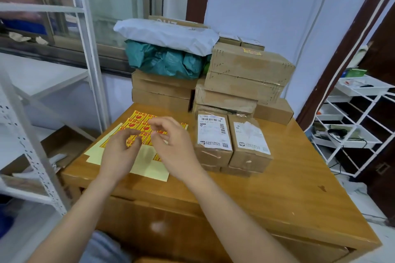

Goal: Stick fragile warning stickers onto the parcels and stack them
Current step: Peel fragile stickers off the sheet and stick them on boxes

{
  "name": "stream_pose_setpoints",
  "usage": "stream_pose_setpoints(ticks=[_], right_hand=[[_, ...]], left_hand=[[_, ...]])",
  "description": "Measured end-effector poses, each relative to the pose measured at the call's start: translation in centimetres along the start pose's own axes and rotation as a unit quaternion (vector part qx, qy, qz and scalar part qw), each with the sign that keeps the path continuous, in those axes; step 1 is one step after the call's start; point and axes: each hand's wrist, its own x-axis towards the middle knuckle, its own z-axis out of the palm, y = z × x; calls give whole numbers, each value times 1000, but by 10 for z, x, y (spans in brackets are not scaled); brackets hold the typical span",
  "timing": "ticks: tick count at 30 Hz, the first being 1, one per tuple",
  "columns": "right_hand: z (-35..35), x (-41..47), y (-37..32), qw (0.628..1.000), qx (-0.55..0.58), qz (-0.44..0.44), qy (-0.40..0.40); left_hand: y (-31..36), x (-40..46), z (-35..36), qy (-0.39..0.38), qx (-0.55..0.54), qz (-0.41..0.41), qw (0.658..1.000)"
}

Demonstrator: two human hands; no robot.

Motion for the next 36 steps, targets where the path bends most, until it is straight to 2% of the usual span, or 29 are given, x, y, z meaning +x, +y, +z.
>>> stream_pose_setpoints(ticks=[4, 7, 9, 13, 25, 30, 36], right_hand=[[30, -1, 40, 992, -108, 61, -34], [36, 2, 71, 951, -274, 119, -81], [35, 4, 83, 928, -327, 154, -87], [38, 3, 94, 920, -344, 170, -79], [40, -2, 95, 921, -353, 154, -63], [40, -4, 95, 916, -369, 126, -90], [38, -3, 97, 916, -365, 126, -110]], left_hand=[[-16, 7, 8, -74, 103, 60, 990], [-20, 9, 24, -147, 152, 93, 973], [-22, 7, 34, -156, 183, 115, 964], [-30, 2, 41, -115, 200, 146, 962], [-28, -2, 41, -94, 222, 157, 958], [-27, -3, 41, -65, 224, 142, 962], [-33, 1, 42, -80, 186, 100, 974]])
